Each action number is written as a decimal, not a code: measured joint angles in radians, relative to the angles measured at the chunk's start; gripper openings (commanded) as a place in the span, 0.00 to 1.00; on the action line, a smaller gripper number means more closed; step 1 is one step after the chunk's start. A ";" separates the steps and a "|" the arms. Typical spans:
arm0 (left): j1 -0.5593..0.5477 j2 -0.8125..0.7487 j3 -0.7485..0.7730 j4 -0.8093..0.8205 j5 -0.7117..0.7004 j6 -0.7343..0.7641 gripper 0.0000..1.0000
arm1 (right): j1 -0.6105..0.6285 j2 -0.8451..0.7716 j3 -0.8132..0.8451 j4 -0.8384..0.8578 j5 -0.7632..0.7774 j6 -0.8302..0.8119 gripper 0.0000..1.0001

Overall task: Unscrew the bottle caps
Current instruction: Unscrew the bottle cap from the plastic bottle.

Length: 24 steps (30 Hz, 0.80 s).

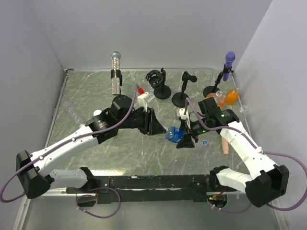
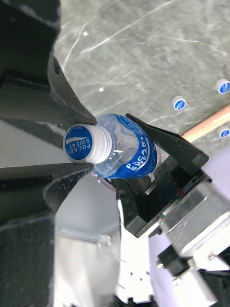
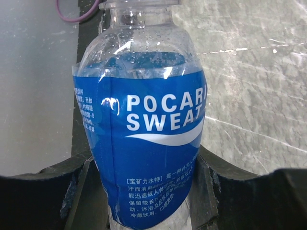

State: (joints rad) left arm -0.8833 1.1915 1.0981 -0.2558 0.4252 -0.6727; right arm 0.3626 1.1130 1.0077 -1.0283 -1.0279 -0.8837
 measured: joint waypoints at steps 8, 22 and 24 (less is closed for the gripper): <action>-0.003 -0.016 0.006 -0.046 -0.031 -0.095 0.91 | 0.005 0.002 0.000 0.005 -0.005 -0.005 0.27; 0.002 -0.344 -0.180 0.055 0.042 0.436 0.97 | 0.005 0.000 0.000 0.011 -0.010 -0.007 0.27; 0.002 -0.449 -0.304 0.148 0.068 0.564 0.97 | 0.005 0.000 0.000 0.011 -0.010 -0.008 0.27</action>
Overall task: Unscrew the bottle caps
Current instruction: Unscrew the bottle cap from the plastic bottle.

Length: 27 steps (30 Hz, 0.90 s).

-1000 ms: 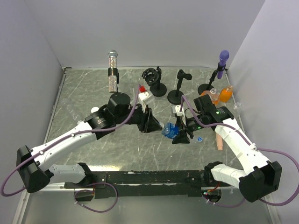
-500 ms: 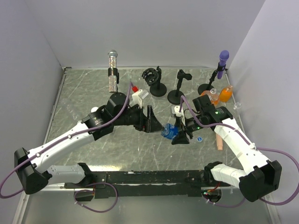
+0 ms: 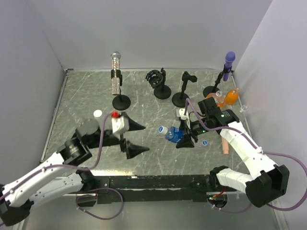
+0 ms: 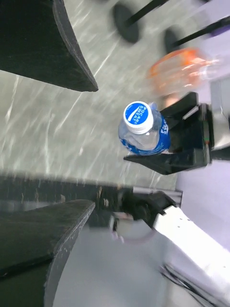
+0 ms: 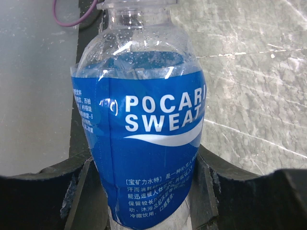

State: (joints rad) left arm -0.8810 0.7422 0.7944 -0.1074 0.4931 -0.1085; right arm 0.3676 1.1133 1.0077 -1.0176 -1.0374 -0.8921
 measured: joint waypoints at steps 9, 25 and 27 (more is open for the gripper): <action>0.000 0.156 -0.021 0.180 0.083 0.381 0.99 | 0.000 0.000 0.000 0.000 0.000 0.000 0.27; 0.001 0.329 0.038 0.257 0.229 0.443 0.61 | 0.000 0.000 0.000 0.002 0.000 -0.001 0.27; 0.001 0.330 0.039 0.263 0.227 0.439 0.56 | 0.000 0.000 0.000 0.002 -0.001 -0.004 0.27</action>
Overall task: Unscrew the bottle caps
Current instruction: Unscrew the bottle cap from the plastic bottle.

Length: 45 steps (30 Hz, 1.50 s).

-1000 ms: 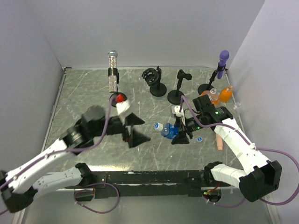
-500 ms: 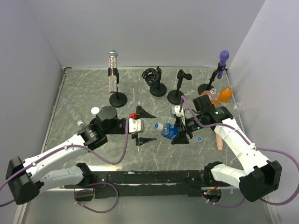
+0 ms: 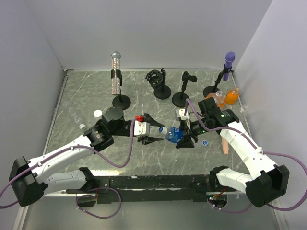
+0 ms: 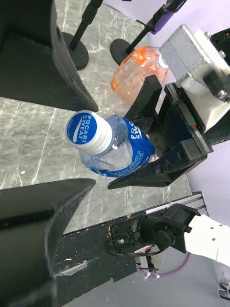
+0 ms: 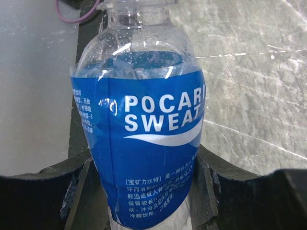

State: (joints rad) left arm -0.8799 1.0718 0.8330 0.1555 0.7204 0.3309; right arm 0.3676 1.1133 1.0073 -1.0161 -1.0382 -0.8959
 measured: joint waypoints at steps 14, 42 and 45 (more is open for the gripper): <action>0.008 0.033 0.044 -0.016 -0.024 -0.092 0.03 | -0.001 -0.002 -0.001 -0.008 -0.002 -0.014 0.27; 0.042 0.171 0.206 -0.230 -0.330 -1.106 0.74 | -0.045 0.002 -0.001 0.072 0.128 0.096 0.26; 0.046 0.175 0.221 -0.231 -0.289 -1.108 0.83 | -0.045 0.002 -0.001 0.084 0.122 0.096 0.26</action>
State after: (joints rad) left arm -0.8341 1.2472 1.0542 -0.0753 0.4313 -0.7773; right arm 0.3225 1.1152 1.0061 -0.9321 -0.9165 -0.8001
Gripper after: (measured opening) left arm 0.738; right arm 0.584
